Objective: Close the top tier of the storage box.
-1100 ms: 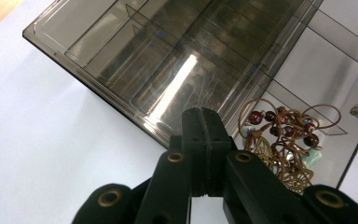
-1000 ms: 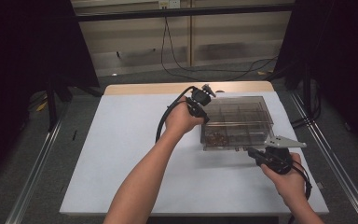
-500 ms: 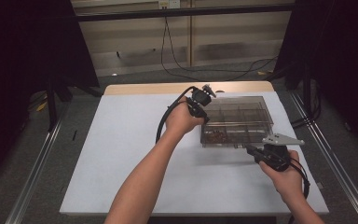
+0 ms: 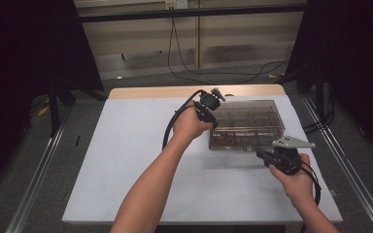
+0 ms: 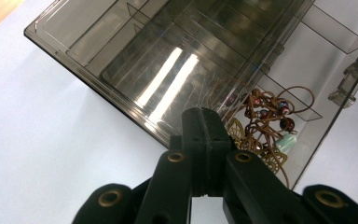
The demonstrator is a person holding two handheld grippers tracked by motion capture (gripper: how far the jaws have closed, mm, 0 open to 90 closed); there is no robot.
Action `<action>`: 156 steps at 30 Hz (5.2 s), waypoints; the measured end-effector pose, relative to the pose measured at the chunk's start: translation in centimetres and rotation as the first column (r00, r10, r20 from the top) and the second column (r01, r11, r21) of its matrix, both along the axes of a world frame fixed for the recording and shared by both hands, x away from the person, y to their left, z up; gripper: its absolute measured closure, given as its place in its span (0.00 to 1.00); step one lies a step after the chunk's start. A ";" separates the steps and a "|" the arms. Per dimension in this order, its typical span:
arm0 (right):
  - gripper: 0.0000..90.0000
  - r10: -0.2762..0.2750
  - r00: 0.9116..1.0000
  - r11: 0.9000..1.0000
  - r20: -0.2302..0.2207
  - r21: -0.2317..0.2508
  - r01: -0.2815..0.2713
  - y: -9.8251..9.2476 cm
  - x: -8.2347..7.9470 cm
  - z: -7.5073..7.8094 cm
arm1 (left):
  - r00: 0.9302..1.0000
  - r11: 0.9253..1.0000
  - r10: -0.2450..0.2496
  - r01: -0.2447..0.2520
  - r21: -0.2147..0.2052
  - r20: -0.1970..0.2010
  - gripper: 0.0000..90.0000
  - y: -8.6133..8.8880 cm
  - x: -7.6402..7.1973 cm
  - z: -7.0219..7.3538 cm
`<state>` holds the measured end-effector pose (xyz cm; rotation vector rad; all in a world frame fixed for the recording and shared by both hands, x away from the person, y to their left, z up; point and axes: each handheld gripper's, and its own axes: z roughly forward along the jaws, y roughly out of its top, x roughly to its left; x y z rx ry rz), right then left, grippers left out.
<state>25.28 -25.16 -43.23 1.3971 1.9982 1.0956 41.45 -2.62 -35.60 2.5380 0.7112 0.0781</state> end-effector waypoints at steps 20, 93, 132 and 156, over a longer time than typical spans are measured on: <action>1.00 -0.004 1.000 1.000 0.023 -0.027 0.005 0.3 0.5 0.0 | 1.000 1.000 -0.006 0.006 -0.004 -0.008 1.00 0.1 0.1 0.0; 1.00 -0.060 0.997 0.997 0.055 -0.035 0.062 0.4 3.4 0.3 | 1.000 1.000 0.004 -0.004 0.004 -0.013 1.00 -0.1 0.0 0.0; 1.00 -0.081 0.994 0.996 0.069 -0.029 0.084 0.6 4.3 0.2 | 1.000 1.000 -0.004 0.004 0.009 -0.003 1.00 -0.1 0.0 0.0; 1.00 -0.090 0.993 0.995 0.074 -0.039 0.093 0.7 4.7 0.1 | 1.000 1.000 -0.001 0.001 0.013 0.006 1.00 -0.2 -0.1 0.0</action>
